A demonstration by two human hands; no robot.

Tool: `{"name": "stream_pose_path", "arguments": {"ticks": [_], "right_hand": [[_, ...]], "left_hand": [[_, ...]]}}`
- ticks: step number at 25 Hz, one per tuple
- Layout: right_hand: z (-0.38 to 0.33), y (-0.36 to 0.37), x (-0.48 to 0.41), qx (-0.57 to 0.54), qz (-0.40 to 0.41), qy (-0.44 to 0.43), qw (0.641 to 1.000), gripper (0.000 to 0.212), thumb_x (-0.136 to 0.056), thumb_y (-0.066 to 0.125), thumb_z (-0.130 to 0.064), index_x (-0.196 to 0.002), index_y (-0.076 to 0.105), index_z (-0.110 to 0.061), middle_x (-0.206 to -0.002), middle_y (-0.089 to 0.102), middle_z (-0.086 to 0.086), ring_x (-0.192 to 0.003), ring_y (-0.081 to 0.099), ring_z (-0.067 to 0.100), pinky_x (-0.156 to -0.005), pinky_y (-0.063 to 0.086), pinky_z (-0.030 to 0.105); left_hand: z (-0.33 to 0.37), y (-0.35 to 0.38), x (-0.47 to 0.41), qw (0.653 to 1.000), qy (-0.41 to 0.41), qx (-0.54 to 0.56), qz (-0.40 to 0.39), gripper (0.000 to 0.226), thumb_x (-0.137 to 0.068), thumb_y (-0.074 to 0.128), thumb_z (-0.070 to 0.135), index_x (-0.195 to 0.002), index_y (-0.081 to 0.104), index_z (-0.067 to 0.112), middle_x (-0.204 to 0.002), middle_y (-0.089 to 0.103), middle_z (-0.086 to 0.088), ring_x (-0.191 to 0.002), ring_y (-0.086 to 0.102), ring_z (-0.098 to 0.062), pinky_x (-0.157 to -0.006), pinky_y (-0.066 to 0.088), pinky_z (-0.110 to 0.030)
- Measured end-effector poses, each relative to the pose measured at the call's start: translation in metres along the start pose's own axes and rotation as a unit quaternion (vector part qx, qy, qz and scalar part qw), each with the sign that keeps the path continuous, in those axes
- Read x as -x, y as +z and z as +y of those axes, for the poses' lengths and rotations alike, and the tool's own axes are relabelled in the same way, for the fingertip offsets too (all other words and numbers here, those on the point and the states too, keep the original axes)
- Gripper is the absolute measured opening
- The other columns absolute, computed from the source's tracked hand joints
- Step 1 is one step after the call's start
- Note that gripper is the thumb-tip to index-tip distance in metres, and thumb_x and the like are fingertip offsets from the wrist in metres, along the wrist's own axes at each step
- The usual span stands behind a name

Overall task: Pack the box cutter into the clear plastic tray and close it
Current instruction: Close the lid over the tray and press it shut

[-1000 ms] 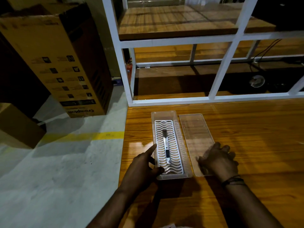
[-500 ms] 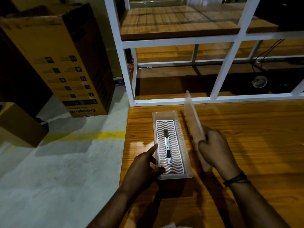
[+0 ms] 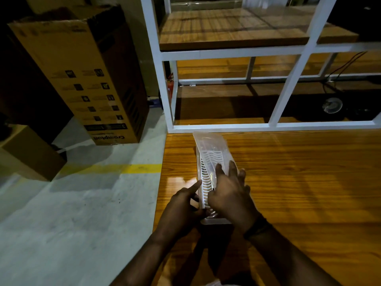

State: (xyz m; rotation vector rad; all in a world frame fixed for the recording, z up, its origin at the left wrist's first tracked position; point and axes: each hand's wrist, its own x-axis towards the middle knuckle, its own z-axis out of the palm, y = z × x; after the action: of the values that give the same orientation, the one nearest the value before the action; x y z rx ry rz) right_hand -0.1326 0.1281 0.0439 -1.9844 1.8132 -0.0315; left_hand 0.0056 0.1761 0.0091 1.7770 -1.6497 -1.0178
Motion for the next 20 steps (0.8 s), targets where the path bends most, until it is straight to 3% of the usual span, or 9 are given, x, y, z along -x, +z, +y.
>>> {"name": "stream_pose_path", "arguments": {"ticks": [2,5,8,12,14,16,18,20], "right_hand": [[0.000,0.004,-0.001,0.027,-0.013,0.002,1.000,0.090,-0.087,0.055,-0.052,-0.159,0.009,-0.025,-0.167,-0.001,0.023,-0.148,0.004,0.056,-0.115,0.023,0.067],[0.003,0.010,-0.003,0.081,0.001,0.007,0.997,0.087,-0.085,0.047,-0.067,-0.157,0.015,-0.029,-0.164,0.007,0.030,-0.142,0.022,0.056,-0.110,0.024,0.062],[0.006,0.011,-0.005,0.090,0.005,0.009,0.996,0.086,-0.086,0.043,-0.072,-0.157,0.018,-0.032,-0.165,0.010,0.028,-0.140,0.028,0.052,-0.109,0.024,0.058],[0.013,0.005,-0.008,0.038,-0.001,0.016,0.999,0.076,-0.090,0.047,-0.067,-0.156,0.025,-0.036,-0.167,0.012,0.017,-0.142,0.028,0.044,-0.113,0.024,0.054],[0.022,0.002,-0.009,-0.034,0.006,0.015,0.999,0.072,-0.092,0.053,-0.056,-0.156,0.028,-0.033,-0.167,0.017,0.011,-0.145,0.029,0.040,-0.116,0.027,0.050],[0.038,0.002,-0.009,-0.111,0.024,0.009,0.993,0.071,-0.093,0.061,-0.044,-0.155,0.034,-0.022,-0.163,0.030,0.011,-0.144,0.036,0.034,-0.116,0.035,0.043],[0.056,0.002,-0.007,-0.159,0.038,0.004,0.987,0.062,-0.092,0.066,-0.036,-0.147,0.047,-0.014,-0.146,0.053,0.014,-0.130,0.054,0.030,-0.103,0.047,0.036],[0.072,0.004,0.000,-0.198,0.041,0.030,0.979,0.038,-0.090,0.069,-0.035,-0.122,0.066,-0.014,-0.111,0.075,0.010,-0.095,0.072,0.023,-0.075,0.054,0.033]], "left_hand": [[-0.003,0.000,-0.001,1.000,-0.003,0.014,0.010,0.091,-0.079,0.085,0.023,-0.149,0.033,0.050,-0.114,0.063,0.008,-0.076,0.072,-0.002,-0.068,0.062,-0.023],[-0.003,0.001,0.002,0.999,-0.008,0.034,0.005,0.087,-0.084,0.081,0.018,-0.152,0.034,0.044,-0.122,0.059,0.008,-0.083,0.070,0.002,-0.067,0.060,-0.016],[0.004,0.000,0.008,0.998,-0.001,0.066,0.001,0.076,-0.091,0.071,0.013,-0.141,0.031,0.055,-0.124,0.053,0.021,-0.100,0.066,-0.006,-0.070,0.055,-0.010],[0.003,-0.005,0.009,0.977,-0.039,0.210,-0.024,0.070,-0.094,0.056,-0.005,-0.121,0.049,0.059,-0.117,0.062,0.008,-0.090,0.074,-0.014,-0.069,0.062,-0.025],[-0.002,-0.004,0.009,0.963,-0.079,0.257,-0.011,0.057,-0.097,0.055,-0.003,-0.127,0.058,0.045,-0.113,0.067,0.004,-0.088,0.076,-0.017,-0.077,0.064,-0.037],[-0.010,-0.002,0.010,0.962,-0.114,0.248,0.010,0.045,-0.097,0.064,0.013,-0.139,0.057,0.028,-0.112,0.070,0.002,-0.092,0.076,-0.018,-0.085,0.063,-0.045],[-0.015,-0.001,0.012,0.964,-0.141,0.226,0.010,0.044,-0.093,0.071,0.024,-0.135,0.061,0.020,-0.108,0.073,-0.002,-0.088,0.077,-0.018,-0.081,0.064,-0.042],[-0.014,-0.003,0.015,0.961,-0.161,0.225,-0.002,0.036,-0.089,0.076,0.027,-0.123,0.068,0.017,-0.098,0.077,-0.005,-0.075,0.077,-0.012,-0.066,0.063,-0.031]]}}
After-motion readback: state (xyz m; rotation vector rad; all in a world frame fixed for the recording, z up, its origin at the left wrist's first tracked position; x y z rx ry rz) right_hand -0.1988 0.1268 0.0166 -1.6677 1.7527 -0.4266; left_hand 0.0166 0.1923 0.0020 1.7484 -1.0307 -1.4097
